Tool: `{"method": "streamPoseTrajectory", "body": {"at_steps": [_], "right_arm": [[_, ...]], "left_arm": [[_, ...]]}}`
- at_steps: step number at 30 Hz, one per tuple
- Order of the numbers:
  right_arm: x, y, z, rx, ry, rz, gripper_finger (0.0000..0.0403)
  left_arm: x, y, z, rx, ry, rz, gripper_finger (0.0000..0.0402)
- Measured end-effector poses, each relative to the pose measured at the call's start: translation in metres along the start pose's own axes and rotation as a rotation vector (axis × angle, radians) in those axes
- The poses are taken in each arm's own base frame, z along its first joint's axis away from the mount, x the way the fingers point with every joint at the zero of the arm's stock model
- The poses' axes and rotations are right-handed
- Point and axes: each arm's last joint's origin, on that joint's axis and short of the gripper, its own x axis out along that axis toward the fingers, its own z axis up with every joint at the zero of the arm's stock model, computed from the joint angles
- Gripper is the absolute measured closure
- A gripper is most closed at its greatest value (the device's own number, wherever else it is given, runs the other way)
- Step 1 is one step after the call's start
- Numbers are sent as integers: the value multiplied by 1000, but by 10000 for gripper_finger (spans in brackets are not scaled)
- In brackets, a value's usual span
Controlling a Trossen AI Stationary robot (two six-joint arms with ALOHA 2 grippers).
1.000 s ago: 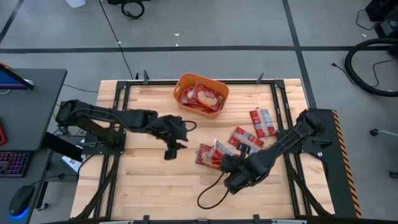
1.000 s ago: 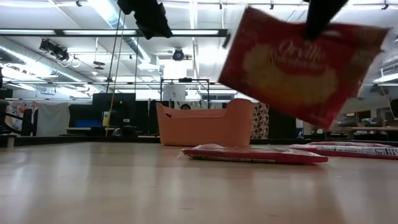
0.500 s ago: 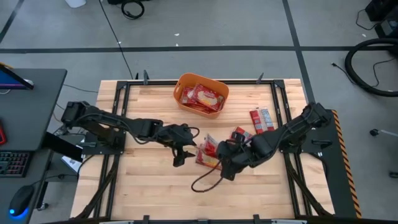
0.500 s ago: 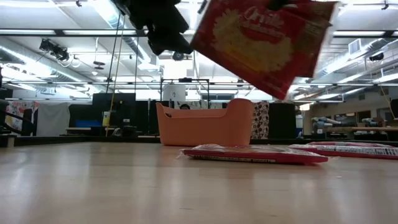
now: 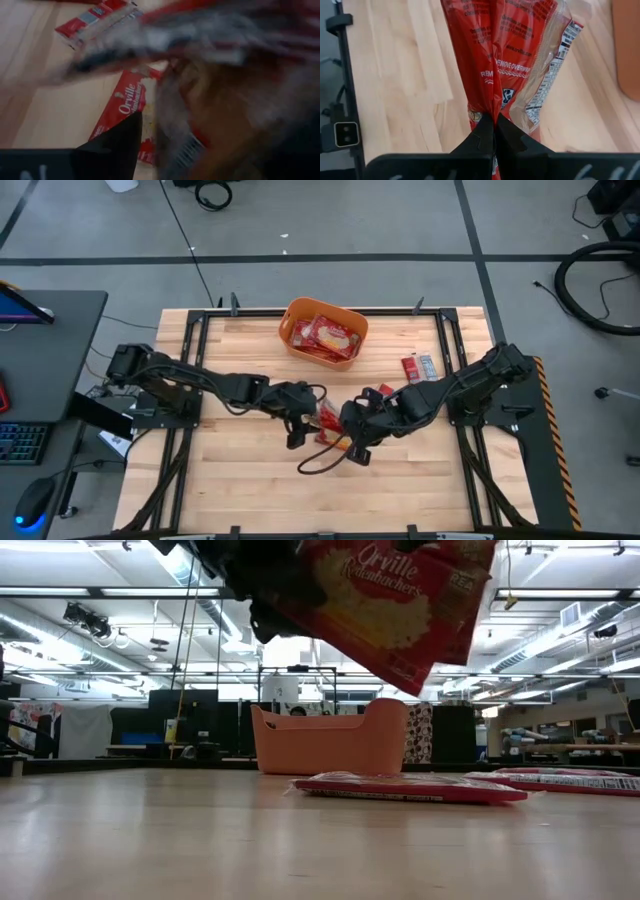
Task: Sort popcorn bags into baskets
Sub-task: Put the red popcorn bag into the orange bin
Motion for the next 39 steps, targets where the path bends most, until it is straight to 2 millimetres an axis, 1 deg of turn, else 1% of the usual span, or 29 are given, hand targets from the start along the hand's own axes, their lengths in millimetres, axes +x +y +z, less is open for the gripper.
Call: {"method": "streamPoseTrajectory", "body": {"at_steps": [5, 8, 12, 19, 23, 26, 27, 29, 33, 36, 39], "right_arm": [[-10, -3, 2, 0, -20, 25, 397], [-17, -7, 6, 8, -45, 53, 397], [-20, -14, 11, 26, -68, 53, 397], [-19, -17, 14, 20, -73, 48, 396], [-18, -19, 12, 9, -51, 33, 390], [-18, -20, 10, 4, -23, 29, 386], [-18, -21, 9, 0, -12, 27, 386], [-18, -20, 8, -3, 0, 37, 387], [-18, -21, 7, -4, 14, 28, 393], [-18, -21, 7, 0, 10, 25, 394], [-18, -23, 4, 6, 37, 8, 394]], "left_arm": [[-16, 3, 9, -12, -46, -10, 209], [-23, 4, 17, -14, -105, -19, 224], [-27, 1, 25, -8, -179, -79, 246], [-27, 1, 24, -4, -165, -85, 293], [-27, 1, 22, 16, -142, -80, 338], [-26, 4, 18, 30, -92, -63, 374], [-26, 5, 15, 33, -66, -55, 379], [-25, 7, 10, 44, -16, -38, 379], [-25, 8, 6, 53, 25, -28, 379], [-26, 9, 5, 52, 41, -46, 370], [-34, 11, 6, 63, 54, -54, 370]]}}
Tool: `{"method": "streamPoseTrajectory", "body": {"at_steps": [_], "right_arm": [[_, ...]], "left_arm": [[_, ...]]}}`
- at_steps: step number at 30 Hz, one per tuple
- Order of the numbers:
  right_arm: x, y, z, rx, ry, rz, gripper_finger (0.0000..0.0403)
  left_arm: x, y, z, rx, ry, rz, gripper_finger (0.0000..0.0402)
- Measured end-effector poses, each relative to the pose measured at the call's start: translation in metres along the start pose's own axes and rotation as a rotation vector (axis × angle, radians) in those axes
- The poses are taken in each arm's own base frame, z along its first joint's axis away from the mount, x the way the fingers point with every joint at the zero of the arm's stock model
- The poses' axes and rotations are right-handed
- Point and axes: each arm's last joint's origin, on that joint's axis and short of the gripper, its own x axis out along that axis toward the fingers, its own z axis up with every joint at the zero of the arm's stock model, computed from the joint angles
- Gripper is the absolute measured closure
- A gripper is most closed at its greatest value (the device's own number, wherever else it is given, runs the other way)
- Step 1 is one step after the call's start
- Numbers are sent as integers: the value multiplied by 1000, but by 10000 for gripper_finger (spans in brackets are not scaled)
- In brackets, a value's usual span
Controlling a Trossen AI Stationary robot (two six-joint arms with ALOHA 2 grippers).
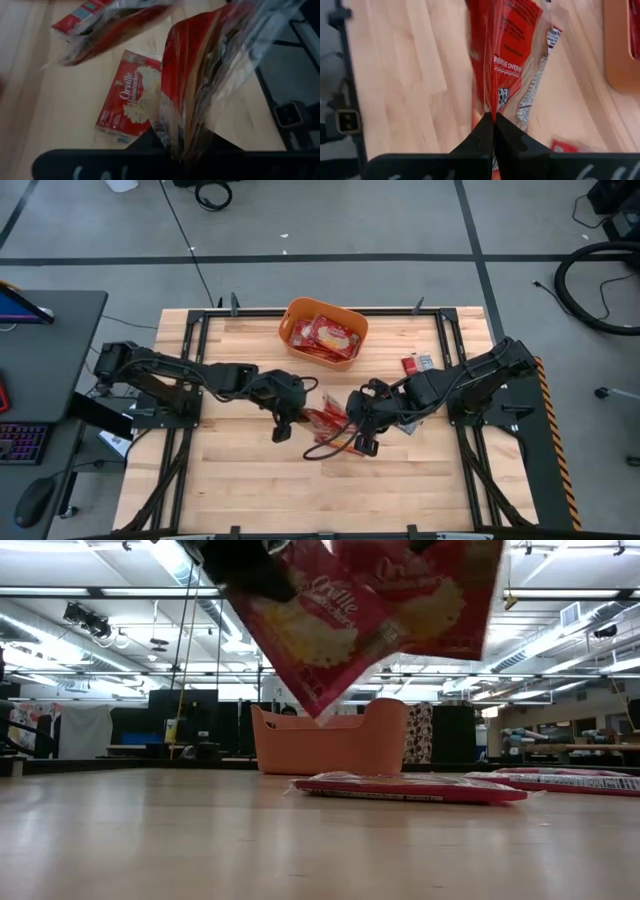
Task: Sort popcorn bags into baskets
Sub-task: Put the red popcorn bag into the orange bin
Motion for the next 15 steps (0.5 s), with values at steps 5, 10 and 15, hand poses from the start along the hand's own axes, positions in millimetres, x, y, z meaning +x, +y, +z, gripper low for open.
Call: {"method": "streamPoseTrajectory", "body": {"at_steps": [5, 10, 15], "right_arm": [[-1, -3, -8, -1, 65, -48, 394], [-2, -1, -12, -8, 83, -56, 394], [-3, 2, -15, -2, 74, -65, 394]], "left_arm": [[-27, 14, 0, -20, 26, 45, 379], [-54, 38, 3, -84, 2, 131, 372], [-70, 66, 8, -199, -82, 247, 373]]}}
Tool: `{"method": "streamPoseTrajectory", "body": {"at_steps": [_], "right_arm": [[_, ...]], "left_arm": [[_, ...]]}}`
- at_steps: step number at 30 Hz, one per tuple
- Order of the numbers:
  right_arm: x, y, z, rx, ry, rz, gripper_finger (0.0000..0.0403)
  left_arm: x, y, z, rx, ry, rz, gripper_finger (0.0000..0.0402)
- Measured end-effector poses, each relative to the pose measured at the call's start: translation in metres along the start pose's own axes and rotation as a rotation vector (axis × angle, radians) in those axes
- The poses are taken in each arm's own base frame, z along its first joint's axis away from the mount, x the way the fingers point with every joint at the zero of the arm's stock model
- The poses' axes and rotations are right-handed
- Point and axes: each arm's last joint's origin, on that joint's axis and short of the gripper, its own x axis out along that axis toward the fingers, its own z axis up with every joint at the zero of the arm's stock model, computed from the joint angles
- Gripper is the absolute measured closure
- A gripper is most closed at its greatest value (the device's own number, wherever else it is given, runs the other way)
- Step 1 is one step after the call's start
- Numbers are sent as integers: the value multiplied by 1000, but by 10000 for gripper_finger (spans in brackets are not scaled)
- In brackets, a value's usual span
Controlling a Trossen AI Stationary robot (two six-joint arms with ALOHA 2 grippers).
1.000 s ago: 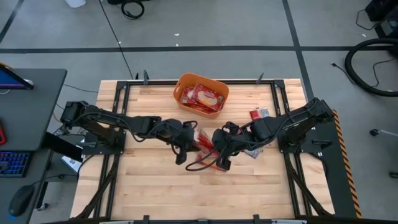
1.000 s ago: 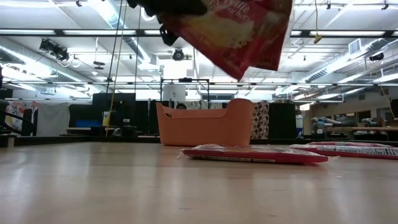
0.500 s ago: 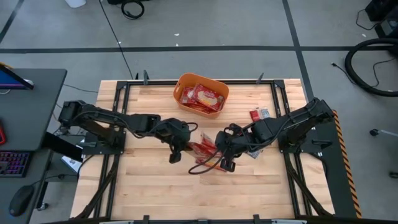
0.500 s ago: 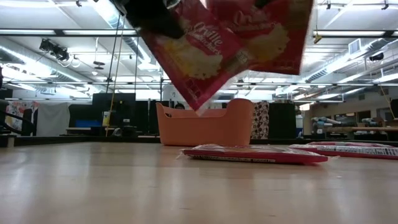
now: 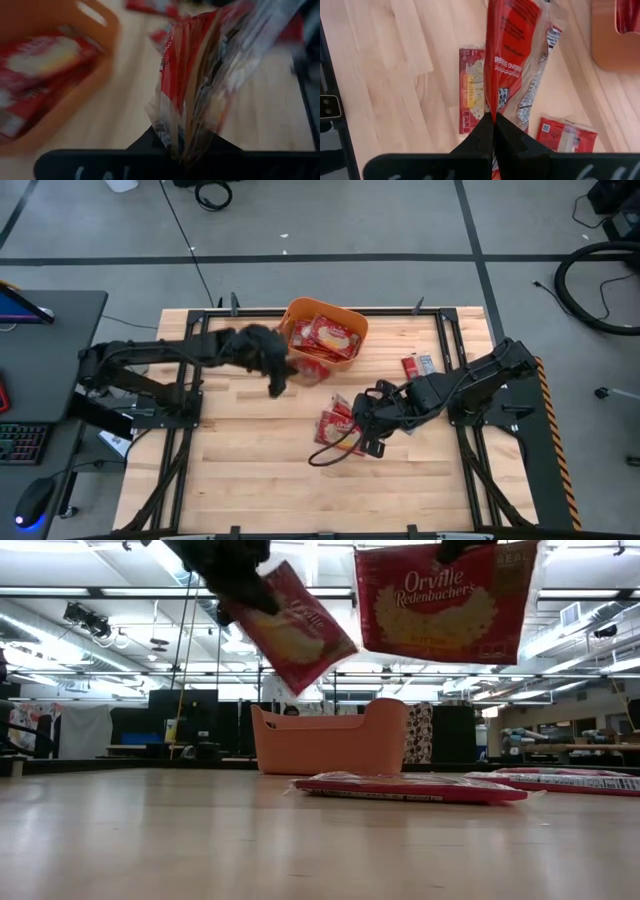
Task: Sort popcorn bags into baskets
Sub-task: Put the red popcorn bag into the orange bin
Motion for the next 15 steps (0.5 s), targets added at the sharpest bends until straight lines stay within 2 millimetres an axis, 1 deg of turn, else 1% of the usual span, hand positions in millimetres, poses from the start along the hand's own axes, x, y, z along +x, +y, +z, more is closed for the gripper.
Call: {"method": "streamPoseTrajectory", "body": {"at_steps": [3, 5, 7, 9, 11, 15], "right_arm": [[-1, 3, -2, -8, -5, 3, 394], [-2, 5, -3, -8, -7, 3, 394], [-2, 6, -5, -4, -10, 0, 394], [-3, 8, -6, -9, -20, -6, 394], [-3, 9, -6, -10, -29, -3, 394], [-3, 10, -6, -9, -36, 2, 394]], "left_arm": [[-1, 17, 8, -117, -59, 46, 373], [2, 29, 13, -206, -108, 66, 373], [5, 43, 13, -318, -97, 93, 373], [12, 58, 14, -421, -105, 97, 373], [21, 72, 11, -517, -75, 107, 373], [45, 92, 11, -705, -98, 88, 373]]}}
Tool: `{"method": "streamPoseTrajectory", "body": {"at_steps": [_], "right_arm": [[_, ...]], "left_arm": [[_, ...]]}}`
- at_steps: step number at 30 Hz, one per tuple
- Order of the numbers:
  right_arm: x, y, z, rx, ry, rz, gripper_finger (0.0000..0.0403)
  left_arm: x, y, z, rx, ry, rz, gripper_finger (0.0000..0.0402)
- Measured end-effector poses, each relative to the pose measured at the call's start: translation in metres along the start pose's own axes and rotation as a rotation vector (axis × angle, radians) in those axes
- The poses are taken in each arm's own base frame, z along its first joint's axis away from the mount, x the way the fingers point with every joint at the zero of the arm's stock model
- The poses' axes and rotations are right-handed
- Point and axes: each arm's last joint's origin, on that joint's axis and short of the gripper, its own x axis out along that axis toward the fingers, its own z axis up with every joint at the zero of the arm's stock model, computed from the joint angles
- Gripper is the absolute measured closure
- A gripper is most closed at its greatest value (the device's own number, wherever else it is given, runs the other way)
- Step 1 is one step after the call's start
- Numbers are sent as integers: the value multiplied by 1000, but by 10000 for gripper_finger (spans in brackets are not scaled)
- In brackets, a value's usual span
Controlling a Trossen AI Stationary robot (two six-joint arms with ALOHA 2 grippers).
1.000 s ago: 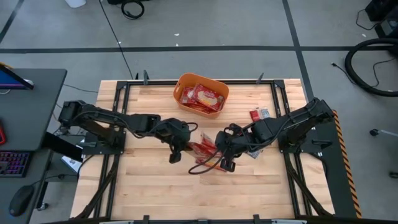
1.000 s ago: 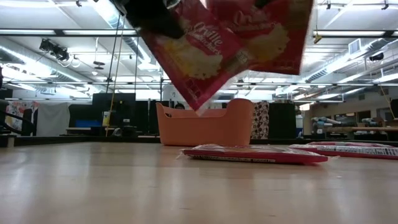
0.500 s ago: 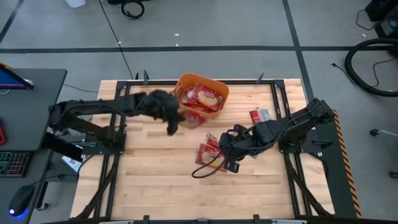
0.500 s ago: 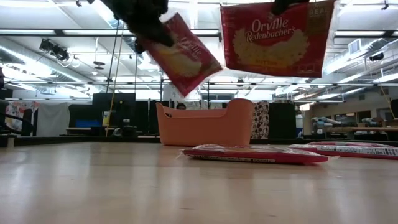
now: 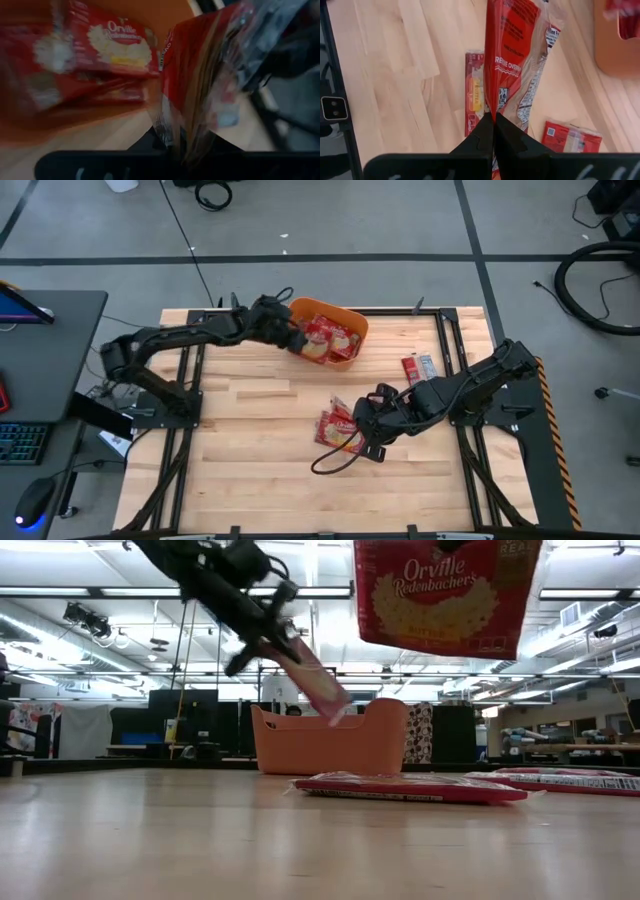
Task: Sort popcorn bags into baskets
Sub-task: Put the red popcorn bag into the orange bin
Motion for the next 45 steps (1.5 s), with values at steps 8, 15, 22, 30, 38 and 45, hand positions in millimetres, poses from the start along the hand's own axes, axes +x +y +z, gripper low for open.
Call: {"method": "streamPoseTrajectory", "body": {"at_steps": [8, 15, 22, 30, 38, 45], "right_arm": [[-1, 2, -1, -14, 4, 12, 394], [-2, 4, -3, -58, 5, 11, 394], [-2, 4, -3, -85, 4, 9, 393], [-2, 4, -3, -86, -7, 7, 393], [-2, 4, -3, -83, -11, 0, 393], [-2, 4, -2, -59, -19, -9, 393]], "left_arm": [[33, 8, 7, -128, -90, -25, 373], [43, 10, 11, -137, -164, 69, 372], [51, 5, 11, -78, -203, 151, 345], [50, 4, 12, 25, -262, 236, 256], [37, -15, 31, 172, -367, 284, 235], [16, -49, 51, 412, -419, 454, 235]]}}
